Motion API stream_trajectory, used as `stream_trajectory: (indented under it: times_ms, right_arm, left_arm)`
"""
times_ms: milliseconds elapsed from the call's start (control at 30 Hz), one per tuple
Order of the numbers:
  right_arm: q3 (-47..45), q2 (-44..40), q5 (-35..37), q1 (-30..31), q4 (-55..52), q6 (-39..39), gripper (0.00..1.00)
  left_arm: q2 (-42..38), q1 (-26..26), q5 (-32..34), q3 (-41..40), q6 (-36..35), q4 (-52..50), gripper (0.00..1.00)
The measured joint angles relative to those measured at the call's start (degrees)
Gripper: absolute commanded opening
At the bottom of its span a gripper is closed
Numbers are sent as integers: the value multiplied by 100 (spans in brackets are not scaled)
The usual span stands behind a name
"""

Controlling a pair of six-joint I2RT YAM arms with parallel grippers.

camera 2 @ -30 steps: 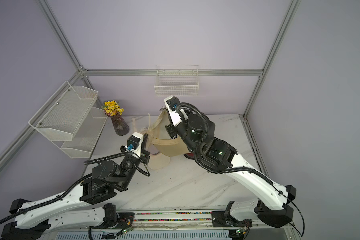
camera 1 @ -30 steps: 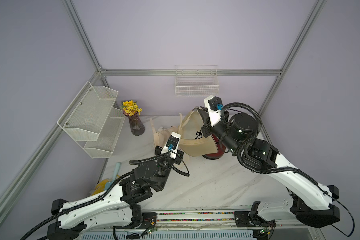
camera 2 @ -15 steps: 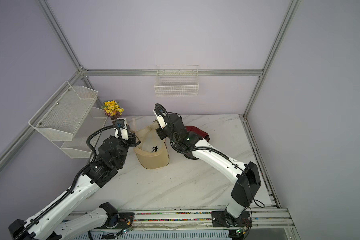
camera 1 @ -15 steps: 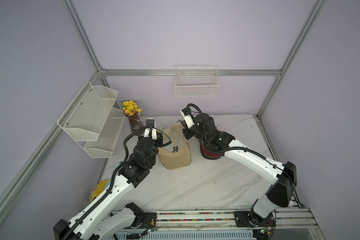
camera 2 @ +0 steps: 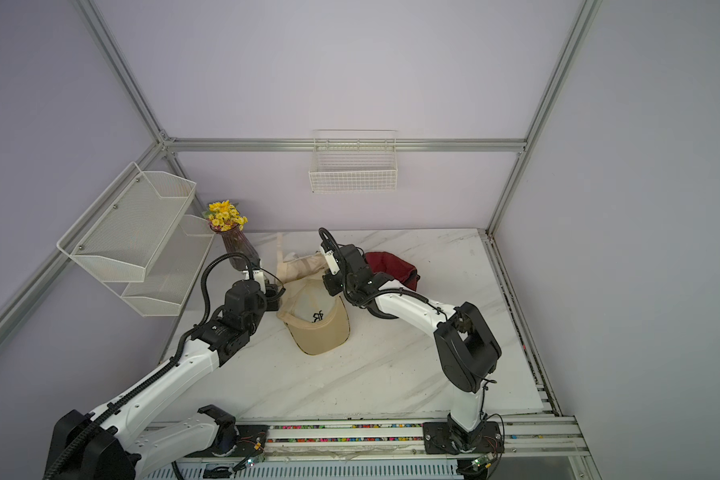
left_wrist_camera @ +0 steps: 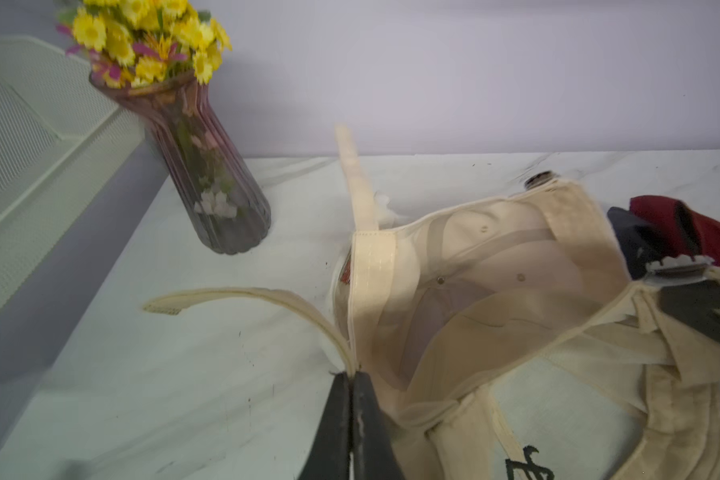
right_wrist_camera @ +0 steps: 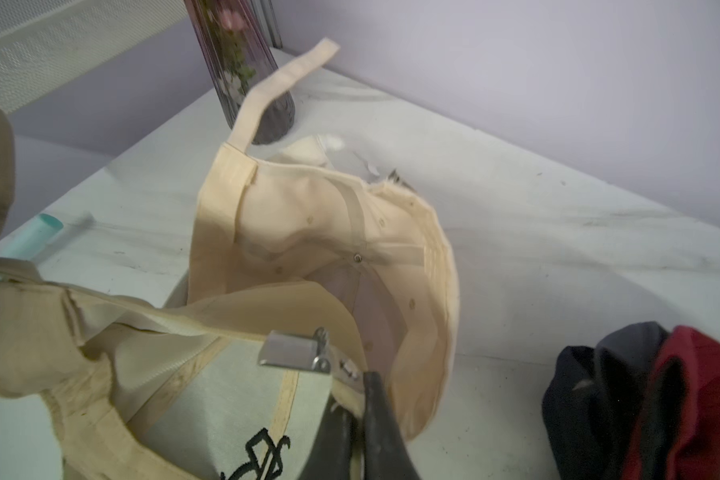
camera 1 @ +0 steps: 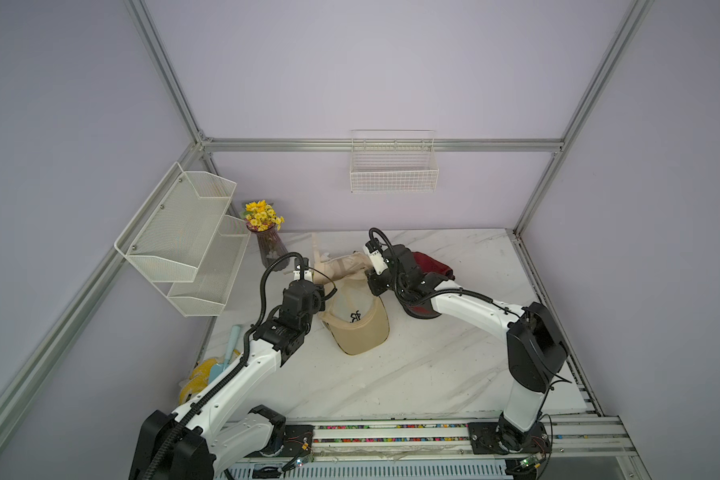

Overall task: Open the adjustable buckle of the baseball cap
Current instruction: Place the baseball cap on the baseball cap.

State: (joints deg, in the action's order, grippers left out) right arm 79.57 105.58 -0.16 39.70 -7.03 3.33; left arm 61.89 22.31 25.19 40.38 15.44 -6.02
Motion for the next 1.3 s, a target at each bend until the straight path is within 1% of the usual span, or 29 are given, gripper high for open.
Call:
stream_trajectory:
  times_ms: [133,267,300,333,367,400,433,467,500,567,600,733,833,1000,1067,1133,1200,1300]
  right_arm:
    - [-42,341,-426,-55,59,81,6]
    - [-42,433,-688,-50,105,162,7]
    - [-42,431,-734,-55,114,186,9]
    - [-42,426,-774,-55,120,205,14]
    - [-42,424,-826,-57,120,227,24]
    - [-48,420,-855,-61,120,267,38]
    - [-63,413,-855,-68,114,295,49]
    - [-87,396,-824,-81,103,286,59]
    - [-114,372,-793,-109,74,284,65]
    - [-151,304,-660,-164,-15,302,73]
    - [-175,256,-621,-184,-46,284,74]
    - [-199,-103,-450,-245,-254,275,75]
    - [-197,-570,-417,-243,-420,256,77]
    - [-42,-1357,-326,-243,-693,151,84]
    - [4,-1620,-201,-282,-769,94,84]
    - [15,-1849,-136,-437,-883,90,83]
    - [13,-2028,-22,-772,-1032,116,83]
    - [-129,-2223,192,-1316,-1154,214,82]
  left_arm:
    - [-13,-326,-321,-374,435,-15,0]
    - [-13,-433,-396,-505,734,-162,0]
    - [-13,-442,-389,-511,789,-190,0]
    - [-13,-448,-378,-516,822,-216,0]
    - [-11,-459,-354,-516,876,-251,0]
    - [-11,-476,-299,-516,920,-291,10]
    - [-7,-505,-234,-516,962,-321,29]
    - [0,-546,-131,-516,992,-385,63]
    - [9,-601,-28,-525,1056,-444,81]
    - [35,-693,136,-546,1130,-542,91]
    - [50,-715,212,-549,1176,-597,94]
    - [52,-726,374,-544,1279,-667,97]
    - [-17,-726,455,-509,1296,-769,98]
    - [-459,-726,601,-214,1287,-1023,99]
    - [-710,-726,603,-33,1231,-1058,98]
    - [-918,-728,463,192,1071,-1062,98]
    - [-955,-693,219,599,872,-1097,98]
    - [-610,-369,22,1377,527,-1143,99]
